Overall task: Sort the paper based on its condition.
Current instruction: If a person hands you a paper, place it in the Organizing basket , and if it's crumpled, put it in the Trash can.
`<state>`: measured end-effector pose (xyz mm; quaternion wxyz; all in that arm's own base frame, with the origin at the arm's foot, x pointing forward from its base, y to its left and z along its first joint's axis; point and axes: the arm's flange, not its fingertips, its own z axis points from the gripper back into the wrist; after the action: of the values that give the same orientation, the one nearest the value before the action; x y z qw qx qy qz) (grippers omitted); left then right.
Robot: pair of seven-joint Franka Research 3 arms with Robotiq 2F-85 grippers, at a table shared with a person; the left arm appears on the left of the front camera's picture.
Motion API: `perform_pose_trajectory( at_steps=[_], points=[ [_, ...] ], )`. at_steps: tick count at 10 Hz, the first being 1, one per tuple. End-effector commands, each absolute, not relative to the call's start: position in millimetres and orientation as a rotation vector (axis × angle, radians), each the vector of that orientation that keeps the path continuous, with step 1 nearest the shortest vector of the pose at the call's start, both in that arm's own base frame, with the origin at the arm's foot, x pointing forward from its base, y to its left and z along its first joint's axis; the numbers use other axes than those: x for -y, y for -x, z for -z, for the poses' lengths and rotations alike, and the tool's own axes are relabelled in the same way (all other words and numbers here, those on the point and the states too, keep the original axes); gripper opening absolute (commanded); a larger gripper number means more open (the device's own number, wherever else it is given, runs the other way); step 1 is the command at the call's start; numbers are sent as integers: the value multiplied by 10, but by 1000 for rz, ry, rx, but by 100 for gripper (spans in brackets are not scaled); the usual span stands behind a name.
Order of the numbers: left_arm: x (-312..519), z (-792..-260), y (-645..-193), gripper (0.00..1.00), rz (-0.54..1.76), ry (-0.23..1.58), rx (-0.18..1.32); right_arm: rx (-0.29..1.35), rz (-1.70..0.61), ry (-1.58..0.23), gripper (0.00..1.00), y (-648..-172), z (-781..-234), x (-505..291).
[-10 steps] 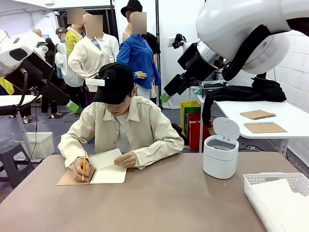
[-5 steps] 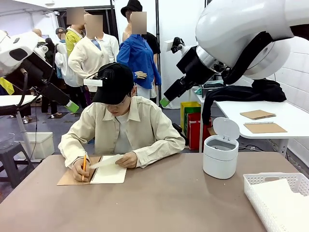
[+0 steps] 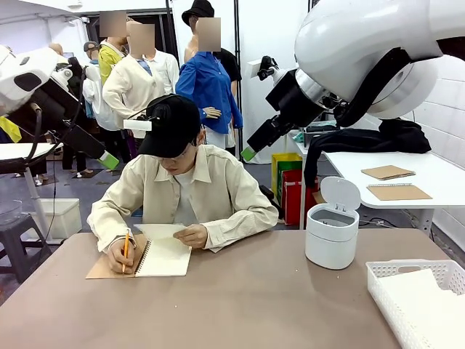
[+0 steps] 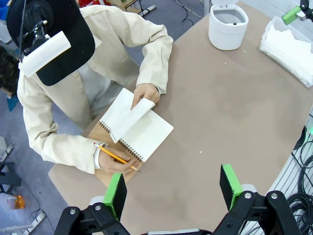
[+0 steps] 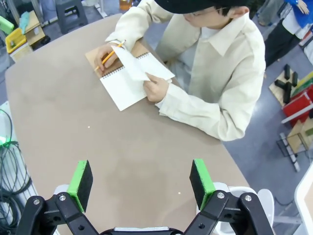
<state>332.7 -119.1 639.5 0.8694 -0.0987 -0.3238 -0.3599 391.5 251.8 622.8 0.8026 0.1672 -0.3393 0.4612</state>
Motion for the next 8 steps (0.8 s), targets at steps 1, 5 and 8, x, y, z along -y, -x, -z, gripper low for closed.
perform_pose_trajectory(
  at_steps=[1,5,8],
  points=[
    [1182,-6392,-3330,100,750,215,677,730,-986,-362,100,-3912,-6230,-2524],
    [1182,-6392,-3330,100,750,215,677,730,-986,-362,100,-3912,-6230,-2524],
    [1182,-6392,-3330,100,750,215,677,730,-986,-362,100,-3912,-6230,-2524]
  ],
)
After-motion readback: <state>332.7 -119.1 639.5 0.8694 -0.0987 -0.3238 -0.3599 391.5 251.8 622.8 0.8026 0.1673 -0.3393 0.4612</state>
